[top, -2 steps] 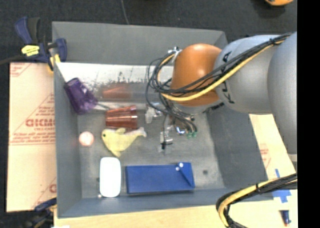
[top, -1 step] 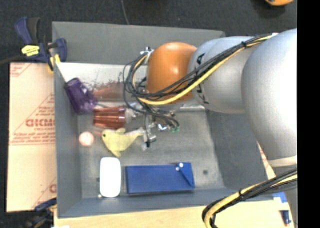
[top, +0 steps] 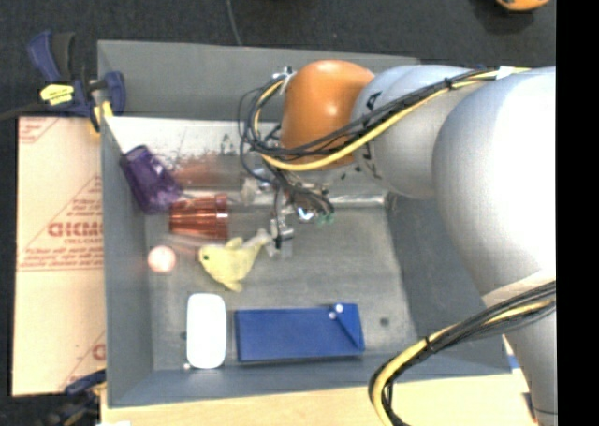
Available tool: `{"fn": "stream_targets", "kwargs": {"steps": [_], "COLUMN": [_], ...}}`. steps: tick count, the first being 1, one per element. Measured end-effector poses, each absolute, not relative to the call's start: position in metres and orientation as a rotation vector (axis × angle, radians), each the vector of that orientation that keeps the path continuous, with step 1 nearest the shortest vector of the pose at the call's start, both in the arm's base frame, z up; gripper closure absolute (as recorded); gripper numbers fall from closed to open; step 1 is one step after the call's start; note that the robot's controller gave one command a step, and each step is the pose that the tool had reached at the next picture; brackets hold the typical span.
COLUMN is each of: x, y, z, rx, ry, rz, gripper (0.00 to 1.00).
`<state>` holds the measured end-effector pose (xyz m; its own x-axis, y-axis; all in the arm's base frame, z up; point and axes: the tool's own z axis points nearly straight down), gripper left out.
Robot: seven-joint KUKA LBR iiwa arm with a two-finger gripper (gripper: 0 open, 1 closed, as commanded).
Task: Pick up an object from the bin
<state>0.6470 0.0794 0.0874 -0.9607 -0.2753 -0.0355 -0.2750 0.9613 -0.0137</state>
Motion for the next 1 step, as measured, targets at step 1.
{"fn": "stream_targets", "kwargs": {"steps": [1], "x": [0.6009], "y": [0.1309], "z": [0.0758], "rx": [-0.368], "ry": [3.084], "rz": [-0.008], "gripper": [0.00]}}
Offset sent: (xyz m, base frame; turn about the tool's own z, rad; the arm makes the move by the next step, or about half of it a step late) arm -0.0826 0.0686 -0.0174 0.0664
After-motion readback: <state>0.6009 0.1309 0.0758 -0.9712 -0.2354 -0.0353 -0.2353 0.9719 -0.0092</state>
